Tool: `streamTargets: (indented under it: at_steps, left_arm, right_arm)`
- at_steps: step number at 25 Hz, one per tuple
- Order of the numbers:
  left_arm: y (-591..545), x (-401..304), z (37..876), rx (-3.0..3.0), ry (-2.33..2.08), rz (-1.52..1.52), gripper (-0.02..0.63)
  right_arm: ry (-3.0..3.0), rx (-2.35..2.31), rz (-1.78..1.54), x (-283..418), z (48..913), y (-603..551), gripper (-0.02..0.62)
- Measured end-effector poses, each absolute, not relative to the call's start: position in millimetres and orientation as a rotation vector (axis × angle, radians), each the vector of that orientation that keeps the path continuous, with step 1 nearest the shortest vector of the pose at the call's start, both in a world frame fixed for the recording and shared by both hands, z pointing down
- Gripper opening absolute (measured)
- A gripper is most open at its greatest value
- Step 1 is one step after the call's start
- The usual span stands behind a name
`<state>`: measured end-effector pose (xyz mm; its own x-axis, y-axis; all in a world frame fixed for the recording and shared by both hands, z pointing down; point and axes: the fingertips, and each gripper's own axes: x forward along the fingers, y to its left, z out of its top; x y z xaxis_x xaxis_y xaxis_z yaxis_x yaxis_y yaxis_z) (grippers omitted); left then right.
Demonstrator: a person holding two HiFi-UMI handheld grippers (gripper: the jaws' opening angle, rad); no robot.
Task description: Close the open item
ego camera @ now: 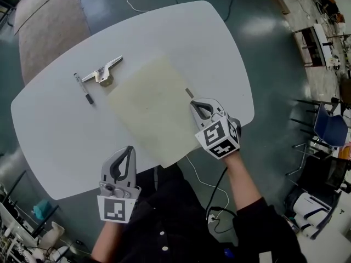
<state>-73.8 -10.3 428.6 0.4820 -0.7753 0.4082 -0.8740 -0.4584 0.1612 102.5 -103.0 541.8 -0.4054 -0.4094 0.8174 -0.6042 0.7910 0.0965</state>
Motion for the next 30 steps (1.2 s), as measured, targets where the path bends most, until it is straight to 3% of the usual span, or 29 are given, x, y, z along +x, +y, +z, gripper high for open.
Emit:
streamTargets:
  at_steps: [24,30]
  left_arm:
    - [-4,-75,443,2.354,-1.363,0.442,0.015]
    - [-7,-75,436,2.365,-1.368,0.425,0.015]
  right_arm:
    - [-1.989,0.720,-0.022,90,566,-129,0.025]
    - [-2.081,0.866,0.130,89,551,-136,0.025]
